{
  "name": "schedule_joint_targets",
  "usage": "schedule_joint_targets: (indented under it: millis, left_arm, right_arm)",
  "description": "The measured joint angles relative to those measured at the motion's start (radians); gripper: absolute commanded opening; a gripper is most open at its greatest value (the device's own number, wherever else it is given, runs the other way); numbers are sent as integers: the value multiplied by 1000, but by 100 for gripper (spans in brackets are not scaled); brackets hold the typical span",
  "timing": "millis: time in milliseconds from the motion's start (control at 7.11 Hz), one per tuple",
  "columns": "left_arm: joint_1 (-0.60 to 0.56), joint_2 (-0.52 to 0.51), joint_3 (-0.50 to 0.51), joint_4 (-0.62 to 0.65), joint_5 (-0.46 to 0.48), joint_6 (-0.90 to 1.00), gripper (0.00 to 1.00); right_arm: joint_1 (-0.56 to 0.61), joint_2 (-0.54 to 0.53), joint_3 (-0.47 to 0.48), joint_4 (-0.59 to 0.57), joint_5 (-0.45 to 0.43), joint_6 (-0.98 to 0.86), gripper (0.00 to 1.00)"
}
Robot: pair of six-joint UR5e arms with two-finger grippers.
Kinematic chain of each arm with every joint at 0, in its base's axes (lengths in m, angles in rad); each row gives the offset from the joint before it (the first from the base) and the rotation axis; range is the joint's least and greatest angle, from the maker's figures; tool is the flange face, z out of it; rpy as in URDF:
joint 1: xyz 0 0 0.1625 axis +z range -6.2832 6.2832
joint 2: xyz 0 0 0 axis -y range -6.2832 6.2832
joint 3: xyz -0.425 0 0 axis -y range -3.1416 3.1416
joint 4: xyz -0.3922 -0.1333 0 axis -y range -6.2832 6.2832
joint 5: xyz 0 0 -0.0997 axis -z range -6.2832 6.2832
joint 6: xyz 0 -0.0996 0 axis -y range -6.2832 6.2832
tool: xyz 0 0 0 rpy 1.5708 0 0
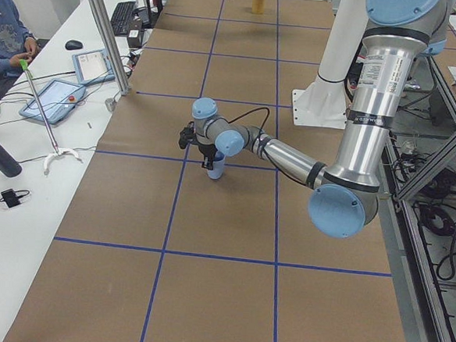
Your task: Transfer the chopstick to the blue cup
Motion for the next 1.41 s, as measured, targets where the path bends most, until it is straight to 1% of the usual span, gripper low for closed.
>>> schedule_joint_targets:
  millis: [281, 422, 562, 703, 984, 1125, 1266, 1406]
  left_arm:
    - [-8, -106, -9, 53, -66, -45, 0]
    - [-1, -196, -1, 67, -87, -157, 0]
    - [34, -303, 21, 72, -92, -303, 0]
    - [94, -414, 57, 73, -77, -446, 0]
    - [214, -594, 173, 69, 20, -615, 0]
    - [262, -636, 219, 66, 81, -643, 0]
    - [296, -653, 242, 64, 126, -656, 6]
    - [317, -659, 251, 64, 149, -665, 12]
  right_arm:
    - [-3, 5, -2, 0, 1, 0, 100]
    - [-6, 6, -2, 0, 7, 0, 100]
    - [-9, 6, -3, 0, 14, 1, 100]
    - [-11, 6, -3, 0, 18, 1, 100]
    - [-11, 6, -2, 0, 21, 1, 100]
    - [-11, 6, -1, 0, 21, 1, 100]
    - [-11, 6, 1, 0, 22, 2, 100]
    - [-11, 6, 4, 0, 22, 2, 100]
